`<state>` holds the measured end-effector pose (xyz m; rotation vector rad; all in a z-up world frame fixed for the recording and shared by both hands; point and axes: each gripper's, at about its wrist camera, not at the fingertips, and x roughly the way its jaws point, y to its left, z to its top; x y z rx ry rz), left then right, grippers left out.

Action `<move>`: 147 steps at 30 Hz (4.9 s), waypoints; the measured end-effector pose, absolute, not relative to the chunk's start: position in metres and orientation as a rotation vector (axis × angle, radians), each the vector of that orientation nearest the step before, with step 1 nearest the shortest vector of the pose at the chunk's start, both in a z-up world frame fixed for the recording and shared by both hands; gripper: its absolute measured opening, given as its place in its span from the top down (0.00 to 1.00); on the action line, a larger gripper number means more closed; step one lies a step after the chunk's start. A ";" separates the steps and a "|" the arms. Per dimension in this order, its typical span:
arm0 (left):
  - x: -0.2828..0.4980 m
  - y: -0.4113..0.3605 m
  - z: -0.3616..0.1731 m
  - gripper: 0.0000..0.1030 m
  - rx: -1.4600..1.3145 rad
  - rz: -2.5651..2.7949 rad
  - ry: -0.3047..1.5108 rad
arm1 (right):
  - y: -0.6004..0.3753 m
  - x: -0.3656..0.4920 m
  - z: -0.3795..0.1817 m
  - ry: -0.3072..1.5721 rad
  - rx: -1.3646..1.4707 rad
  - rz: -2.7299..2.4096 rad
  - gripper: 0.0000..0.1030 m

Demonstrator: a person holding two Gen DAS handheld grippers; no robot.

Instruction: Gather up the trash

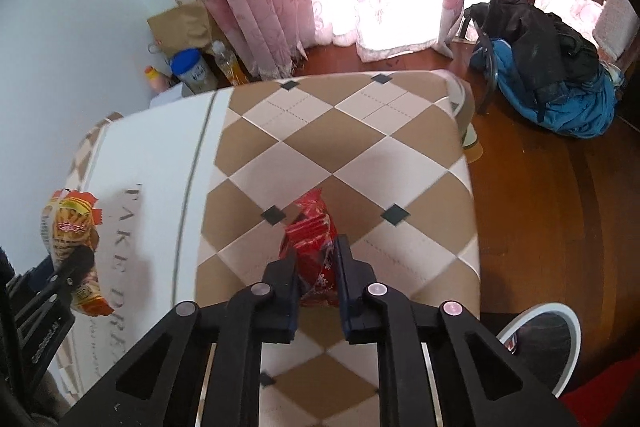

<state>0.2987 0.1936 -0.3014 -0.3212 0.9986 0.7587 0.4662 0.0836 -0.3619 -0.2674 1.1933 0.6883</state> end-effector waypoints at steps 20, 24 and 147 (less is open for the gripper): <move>0.278 0.024 -0.148 0.64 -0.186 0.524 0.768 | -0.112 0.398 -0.188 0.953 -0.021 0.678 0.88; 0.306 -0.020 -0.145 0.64 -0.175 0.419 0.779 | -0.163 0.405 -0.168 0.936 0.008 0.627 0.88; 0.239 -0.134 -0.035 0.00 -0.336 -0.181 0.983 | -0.362 0.268 -0.008 1.176 0.079 0.579 0.00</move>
